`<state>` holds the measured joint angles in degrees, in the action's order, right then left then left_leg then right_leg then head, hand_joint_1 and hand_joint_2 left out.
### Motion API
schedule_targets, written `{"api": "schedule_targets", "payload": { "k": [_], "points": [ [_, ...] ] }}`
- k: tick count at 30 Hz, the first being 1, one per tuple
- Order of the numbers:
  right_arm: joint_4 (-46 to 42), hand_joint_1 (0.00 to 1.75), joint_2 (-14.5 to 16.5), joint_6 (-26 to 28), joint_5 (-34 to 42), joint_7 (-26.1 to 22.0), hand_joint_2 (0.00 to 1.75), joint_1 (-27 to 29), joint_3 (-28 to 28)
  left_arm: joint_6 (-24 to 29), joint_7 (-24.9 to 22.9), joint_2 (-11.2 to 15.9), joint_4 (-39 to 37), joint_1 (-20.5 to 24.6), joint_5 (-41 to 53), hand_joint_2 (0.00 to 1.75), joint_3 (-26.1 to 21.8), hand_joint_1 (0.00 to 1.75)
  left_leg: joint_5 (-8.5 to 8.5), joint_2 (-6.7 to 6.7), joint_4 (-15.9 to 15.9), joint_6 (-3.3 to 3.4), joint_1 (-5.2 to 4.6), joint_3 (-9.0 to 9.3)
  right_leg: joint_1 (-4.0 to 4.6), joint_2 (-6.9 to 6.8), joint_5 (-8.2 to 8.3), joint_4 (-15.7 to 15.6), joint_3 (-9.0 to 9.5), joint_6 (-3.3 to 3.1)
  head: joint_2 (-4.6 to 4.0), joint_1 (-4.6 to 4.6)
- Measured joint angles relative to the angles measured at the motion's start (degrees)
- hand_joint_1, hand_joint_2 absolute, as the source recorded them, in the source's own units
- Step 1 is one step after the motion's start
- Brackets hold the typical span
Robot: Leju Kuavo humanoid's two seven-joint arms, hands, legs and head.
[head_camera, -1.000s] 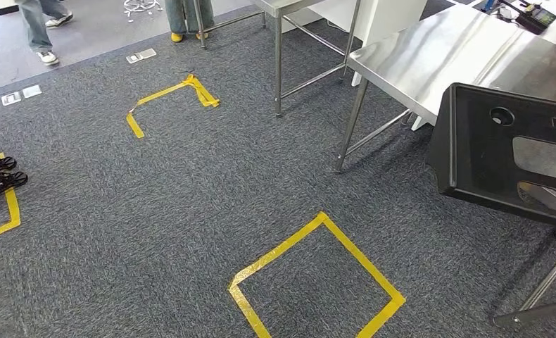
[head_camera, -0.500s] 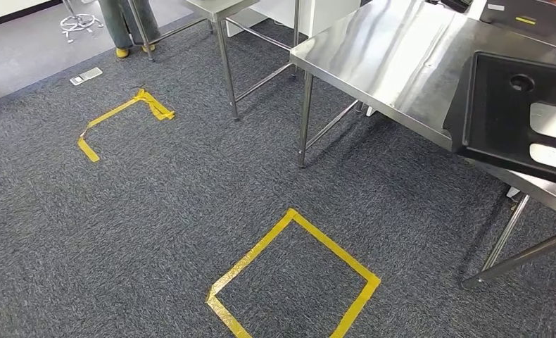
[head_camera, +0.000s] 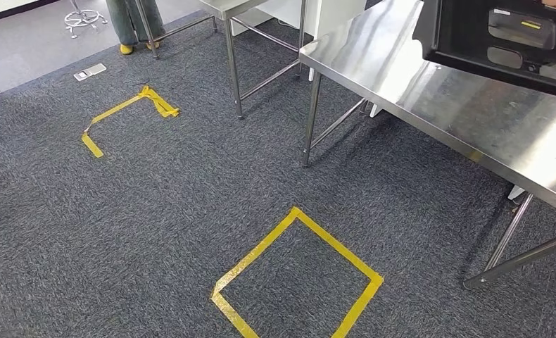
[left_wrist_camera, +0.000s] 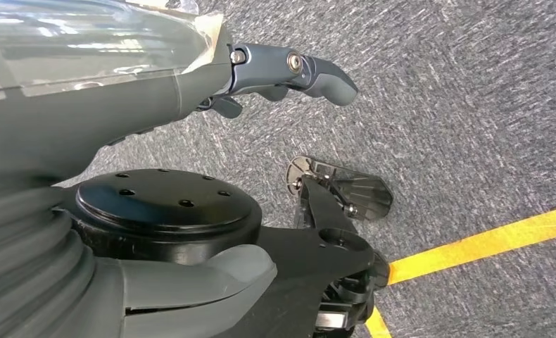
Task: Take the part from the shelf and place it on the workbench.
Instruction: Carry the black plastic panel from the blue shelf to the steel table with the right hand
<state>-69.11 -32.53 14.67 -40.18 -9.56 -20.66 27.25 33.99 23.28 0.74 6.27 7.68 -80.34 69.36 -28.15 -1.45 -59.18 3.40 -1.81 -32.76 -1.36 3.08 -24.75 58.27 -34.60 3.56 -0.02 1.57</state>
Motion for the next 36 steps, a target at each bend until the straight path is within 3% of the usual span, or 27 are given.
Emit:
{"api": "schedule_targets", "payload": {
  "k": [5, 7, 9, 11, 12, 14, 15, 16, 18, 19, 21, 22, 24, 26, 27, 28, 30, 31, 32, 34, 36],
  "points": [
    [3.09, 1.75, -0.54, 1.28, -0.22, -0.71, 1.75, -1.75, -2.81, -0.11, -0.46, 0.16, 0.0, -0.1, -0.18, 1.75, -0.03, 0.0, 0.69, 0.08, 1.65, 1.46, 0.16, 0.7, -0.25, -0.58, 0.68, 0.99, -0.65, 1.21, 0.0, 0.04],
    [4.01, 1.75, -0.62, 1.59, -0.58, -0.74, 1.75, -2.61, -3.72, -0.11, -0.69, 0.19, 0.0, -0.18, -0.22, 1.75, -0.04, 0.0, 1.05, 0.36, 2.14, 1.71, 0.47, 1.4, -0.34, -1.64, -1.45, 4.51, -2.51, 0.92, 0.0, 0.16],
    [5.01, 1.75, -0.56, 1.7, -0.81, -0.74, 1.75, -3.26, -4.61, -0.11, -0.86, 0.21, 0.0, -0.35, -0.31, 1.75, -0.08, 0.0, 1.09, 0.69, 2.16, 1.69, 0.54, 1.29, -0.46, -2.25, -4.53, 11.45, -5.75, 0.66, 0.0, 0.27],
    [5.93, 1.75, -0.56, 1.72, -0.91, -0.74, 1.75, -3.45, -5.4, -0.11, -0.96, 0.19, 0.0, -0.6, -0.51, 1.75, -0.14, 0.0, 0.99, 0.93, 2.11, 1.44, 0.64, 1.27, -0.92, -2.42, -5.52, 14.75, -7.46, 1.35, 0.0, 0.29],
    [6.31, 1.75, -0.58, 1.71, -0.93, -0.74, 1.75, -3.54, -5.74, -0.11, -0.97, 0.19, 0.0, -0.68, -0.6, 1.75, -0.18, 0.0, 0.86, 0.99, 2.06, 1.18, 0.78, 1.35, -1.27, -2.54, -4.62, 13.04, -6.69, 2.17, 0.0, 0.31],
    [6.99, 1.75, -0.55, 1.68, -0.95, -0.74, 1.75, -3.76, -6.29, -0.23, -0.98, 0.31, -0.02, -0.74, -0.64, 1.75, -0.23, 0.0, 0.38, 1.01, 1.79, 0.28, 1.13, 1.61, -2.06, -2.73, -1.71, 5.71, -3.25, 4.08, 0.0, 0.32],
    [7.35, 1.75, -0.51, 1.64, -0.95, -0.75, 1.75, -3.96, -6.54, -0.32, -0.98, 0.39, -0.03, -0.72, -0.64, 1.75, -0.26, 0.0, 0.11, 1.05, 1.59, -0.26, 1.24, 1.64, -2.07, -2.78, -1.16, 2.64, -1.96, 4.22, 0.0, 0.35],
    [7.7, 1.75, -0.43, 1.58, -0.95, -0.74, 1.75, -4.1, -6.83, -0.39, -0.98, 0.49, -0.05, -0.7, -0.65, 1.75, -0.27, 0.0, -0.18, 1.09, 1.37, -0.79, 1.27, 1.52, -1.98, -2.78, -0.83, 0.93, -1.15, 3.75, 0.01, 0.34],
    [8.25, 1.75, -0.43, 1.51, -0.97, -0.72, 1.75, -4.36, -7.28, -0.43, -0.97, 0.55, -0.07, -0.77, -0.7, 1.75, -0.3, 0.0, -0.58, 1.17, 1.08, -1.55, 1.29, 1.14, -1.49, -2.71, -1.2, 0.75, -1.0, 1.8, 0.01, 0.28],
    [8.37, 1.75, -0.51, 1.5, -0.98, -0.7, 1.75, -4.4, -7.45, -0.43, -0.97, 0.55, -0.08, -0.81, -0.73, 1.75, -0.3, 0.0, -0.75, 1.19, 0.96, -1.84, 1.38, 0.97, -1.48, -2.64, -0.95, 0.98, -0.84, 1.14, 0.01, 0.21],
    [8.49, 1.75, -0.82, 1.51, -0.99, -0.7, 1.75, -4.78, -7.62, -0.44, -0.98, 0.51, -0.08, -0.77, -0.74, 1.75, -0.3, 0.0, -1.6, 1.26, -1.06, -2.29, 1.56, 0.01, -1.34, -2.53, -1.22, 1.11, -0.5, 0.47, 0.0, 0.1],
    [8.49, 1.75, -0.96, 1.51, -0.99, -0.71, 1.75, -5.03, -7.69, -0.44, -0.98, 0.46, -0.07, -0.71, -0.74, 1.75, -0.3, 0.0, -2.62, 1.29, -3.71, -2.48, 1.64, -1.41, -1.17, -2.49, -1.41, 1.1, -0.22, 0.18, 0.0, 0.06],
    [8.53, 1.75, -1.11, 1.51, -0.98, -0.72, 1.75, -5.4, -7.8, -0.44, -0.98, 0.35, -0.07, -0.71, -0.73, 1.75, -0.31, 0.0, -5.38, 1.29, -11.39, -2.41, 1.58, -6.02, -0.51, -2.48, -1.88, 1.11, 0.24, -0.51, 0.0, 0.01],
    [8.64, 1.75, -1.11, 1.51, -0.98, -0.72, 1.75, -5.47, -7.95, -0.44, -0.98, 0.29, -0.07, -0.81, -0.74, 1.75, -0.32, 0.0, -6.04, 1.25, -15.97, -1.7, 1.19, -9.8, 0.18, -2.45, -2.36, 1.1, 0.76, -1.21, 0.0, 0.03],
    [8.72, 1.75, -1.1, 1.51, -0.98, -0.72, 1.75, -5.48, -8.02, -0.44, -0.98, 0.28, -0.07, -0.84, -0.74, 1.75, -0.32, 0.0, -4.74, 1.22, -15.22, -1.15, 0.82, -10.22, 0.46, -2.41, -2.62, 1.09, 1.11, -1.58, 0.0, 0.03],
    [8.78, 1.75, -1.09, 1.51, -0.99, -0.72, 1.75, -5.48, -8.08, -0.44, -0.98, 0.31, -0.07, -0.85, -0.74, 1.75, -0.32, 0.0, -2.44, 1.19, -12.32, -0.53, 0.33, -9.48, 0.66, -2.36, -2.87, 1.07, 1.51, -1.92, 0.0, 0.05],
    [8.87, 1.75, -0.96, 1.51, -0.98, -0.72, 1.75, -5.48, -8.23, -0.44, -0.98, 0.55, -0.09, -0.8, -0.73, 1.75, -0.32, 0.0, 2.45, 1.17, -4.13, 1.12, -0.87, -6.48, 0.86, -2.24, -3.31, 0.93, 2.19, -2.43, 0.0, 0.07],
    [8.92, 1.75, -0.84, 1.51, -0.98, -0.71, 1.75, -5.46, -8.31, -0.44, -0.98, 0.72, -0.12, -0.76, -0.73, 1.75, -0.32, 0.0, 3.72, 1.18, -1.18, 1.72, -1.35, -5.29, 0.81, -2.16, -3.44, 0.76, 2.36, -2.5, 0.0, 0.07],
    [8.99, 1.75, -0.7, 1.51, -0.99, -0.7, 1.75, -5.41, -8.4, -0.44, -0.98, 0.85, -0.15, -0.73, -0.74, 1.75, -0.32, 0.0, 4.25, 1.2, 0.45, 2.17, -1.71, -4.6, 0.72, -2.09, -3.53, 0.57, 2.44, -2.4, 0.0, 0.07],
    [9.11, 1.75, -0.67, 1.51, -1.06, -0.7, 1.75, -5.3, -8.63, -0.43, -0.98, 0.98, -0.18, -0.7, -0.74, 1.75, -0.32, 0.0, 4.35, 1.27, 1.56, 2.46, -1.91, -3.74, 0.58, -1.99, -3.63, 0.06, 2.63, -2.0, 0.0, -0.05],
    [9.19, 1.75, -0.92, 1.51, -1.25, -0.7, 1.75, -5.39, -8.83, -0.43, -1.0, 0.96, -0.19, -0.67, -0.74, 1.75, -0.33, 0.0, 5.16, 1.38, 3.6, 2.66, -1.63, -2.05, 0.68, -2.23, -4.14, 0.77, 2.38, -1.81, 0.0, -0.06]
  ]
}}
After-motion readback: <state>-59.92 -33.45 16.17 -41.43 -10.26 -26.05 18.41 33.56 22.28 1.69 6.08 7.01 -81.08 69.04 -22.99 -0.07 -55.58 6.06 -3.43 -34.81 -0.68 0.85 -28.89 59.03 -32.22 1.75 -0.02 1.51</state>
